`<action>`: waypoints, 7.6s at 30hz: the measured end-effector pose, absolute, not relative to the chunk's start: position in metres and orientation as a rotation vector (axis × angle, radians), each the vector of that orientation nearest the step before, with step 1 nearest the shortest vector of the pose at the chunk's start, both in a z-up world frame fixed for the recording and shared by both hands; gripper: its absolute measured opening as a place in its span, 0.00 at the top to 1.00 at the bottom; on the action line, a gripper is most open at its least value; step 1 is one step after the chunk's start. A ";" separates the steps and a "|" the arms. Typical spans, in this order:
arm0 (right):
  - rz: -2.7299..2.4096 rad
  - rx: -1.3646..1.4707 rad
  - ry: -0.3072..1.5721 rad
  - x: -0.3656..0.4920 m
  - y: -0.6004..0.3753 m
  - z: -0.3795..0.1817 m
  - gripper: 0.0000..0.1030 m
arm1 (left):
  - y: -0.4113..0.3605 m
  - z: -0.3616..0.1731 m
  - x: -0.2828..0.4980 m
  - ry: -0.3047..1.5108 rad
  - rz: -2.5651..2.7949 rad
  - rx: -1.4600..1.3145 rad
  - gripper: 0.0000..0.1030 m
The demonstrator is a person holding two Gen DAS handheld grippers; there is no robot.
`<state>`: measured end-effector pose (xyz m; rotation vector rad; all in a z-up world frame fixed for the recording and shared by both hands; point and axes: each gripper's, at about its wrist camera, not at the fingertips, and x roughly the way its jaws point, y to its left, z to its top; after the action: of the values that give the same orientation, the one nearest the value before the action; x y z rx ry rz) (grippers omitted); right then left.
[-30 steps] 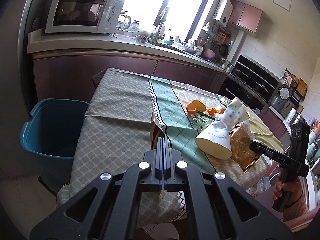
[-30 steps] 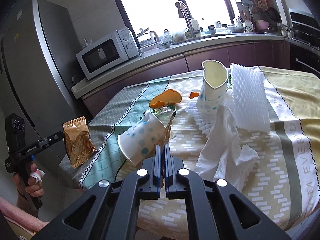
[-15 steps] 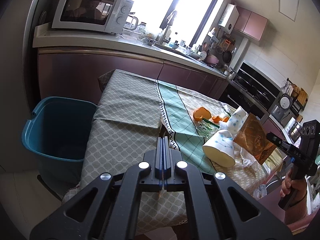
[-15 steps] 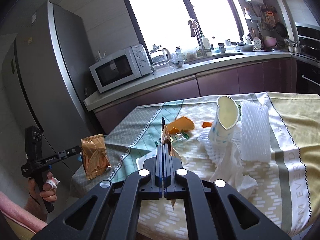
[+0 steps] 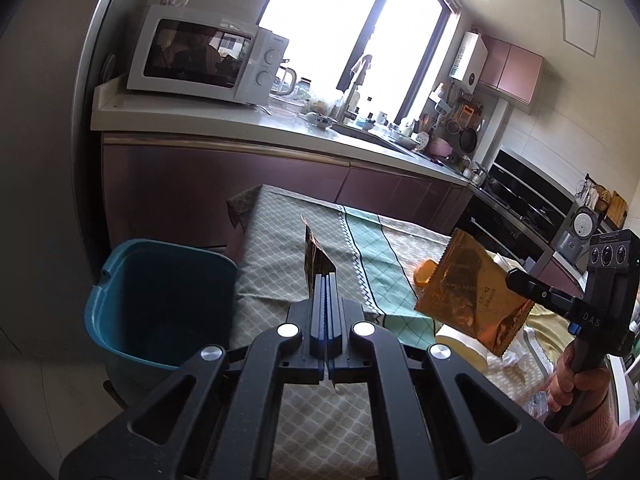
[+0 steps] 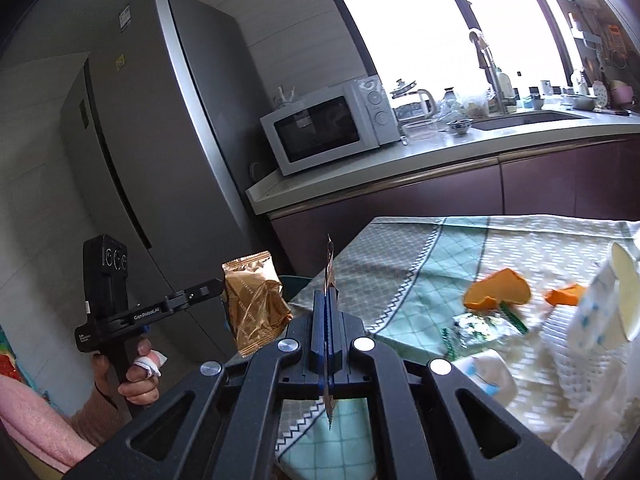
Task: Collect trash
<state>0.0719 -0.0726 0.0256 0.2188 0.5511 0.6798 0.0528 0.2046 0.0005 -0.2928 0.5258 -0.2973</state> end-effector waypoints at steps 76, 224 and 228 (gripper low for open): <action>0.175 0.114 0.575 0.059 -0.215 0.000 0.64 | 0.009 -0.084 0.076 0.843 -0.798 -0.265 0.64; 0.423 0.141 0.609 0.055 -0.130 0.003 0.67 | 0.070 -0.045 0.093 0.705 -0.663 -0.170 0.79; 0.313 0.184 0.600 0.039 -0.181 -0.001 0.67 | 0.023 -0.054 0.088 0.738 -0.739 -0.136 0.77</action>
<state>0.0390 -0.1807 -0.0014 0.1843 0.6000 0.3126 0.0882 0.0230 -0.0539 -0.1361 0.7382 -0.7389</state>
